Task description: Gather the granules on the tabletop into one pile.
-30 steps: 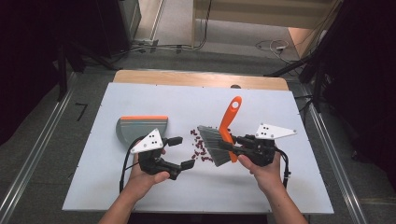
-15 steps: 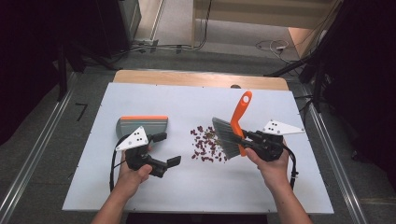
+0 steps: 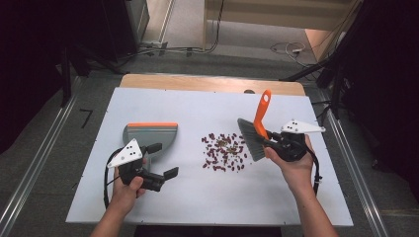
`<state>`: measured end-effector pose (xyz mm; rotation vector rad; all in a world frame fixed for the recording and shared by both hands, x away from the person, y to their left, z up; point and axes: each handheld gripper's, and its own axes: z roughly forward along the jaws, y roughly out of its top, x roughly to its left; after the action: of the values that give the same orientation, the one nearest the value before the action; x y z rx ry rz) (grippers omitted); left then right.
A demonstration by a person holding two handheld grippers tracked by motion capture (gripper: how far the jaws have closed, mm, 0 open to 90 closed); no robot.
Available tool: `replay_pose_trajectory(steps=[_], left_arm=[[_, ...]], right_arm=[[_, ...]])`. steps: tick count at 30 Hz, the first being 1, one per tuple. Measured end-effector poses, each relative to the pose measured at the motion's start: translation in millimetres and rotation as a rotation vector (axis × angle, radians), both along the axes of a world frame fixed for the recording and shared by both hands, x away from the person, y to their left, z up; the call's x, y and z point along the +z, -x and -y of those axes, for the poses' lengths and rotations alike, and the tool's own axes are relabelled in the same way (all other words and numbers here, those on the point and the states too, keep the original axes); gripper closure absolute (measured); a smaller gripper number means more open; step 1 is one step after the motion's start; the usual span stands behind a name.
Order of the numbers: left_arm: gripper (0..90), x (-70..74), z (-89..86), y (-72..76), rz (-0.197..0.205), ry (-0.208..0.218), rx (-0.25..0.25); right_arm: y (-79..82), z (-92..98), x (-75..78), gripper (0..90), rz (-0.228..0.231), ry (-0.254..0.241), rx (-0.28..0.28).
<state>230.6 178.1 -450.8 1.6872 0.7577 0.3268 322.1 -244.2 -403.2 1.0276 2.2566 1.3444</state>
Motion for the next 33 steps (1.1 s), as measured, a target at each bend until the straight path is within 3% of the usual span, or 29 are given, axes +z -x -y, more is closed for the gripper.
replay_pose_trajectory(steps=[4, 10, 13, 16, 23, 26, 31, 33], left_arm=[[0.0, 0.2, -5.0, 5.0, 0.004, -0.007, 0.006], [0.0, -3.8, -14.1, 10.6, 0.007, -0.005, 0.028], [0.0, -5.9, -15.4, 12.3, 0.002, -0.010, 0.035], [0.0, -6.4, -17.3, 13.3, 0.004, 0.006, 0.046], [0.0, -9.2, -18.3, 14.4, 0.018, -0.001, 0.059], [0.0, -11.6, -18.0, 14.1, 0.013, -0.003, 0.054], [0.0, -13.8, -20.6, 13.3, 0.004, 0.009, 0.058], [0.0, -14.3, -21.1, 13.2, 0.001, 0.011, 0.056]], right_arm=[[-6.4, 1.4, 3.3, 68.9, -0.001, 0.029, -0.030], [-21.4, -3.8, 9.7, 68.9, 0.002, 0.161, -0.060], [-31.7, -9.1, 9.3, 68.8, -0.021, 0.217, -0.063], [-42.0, -15.1, 4.9, 68.8, -0.030, 0.289, -0.078], [-71.0, -31.8, -16.5, 68.9, -0.072, 0.470, -0.066], [-83.3, -38.0, -23.3, 68.9, -0.093, 0.519, -0.095], [-95.6, -54.7, -25.6, 68.9, -0.105, 0.589, -0.081], [-96.1, -66.2, -26.8, 68.9, -0.108, 0.651, -0.072]])
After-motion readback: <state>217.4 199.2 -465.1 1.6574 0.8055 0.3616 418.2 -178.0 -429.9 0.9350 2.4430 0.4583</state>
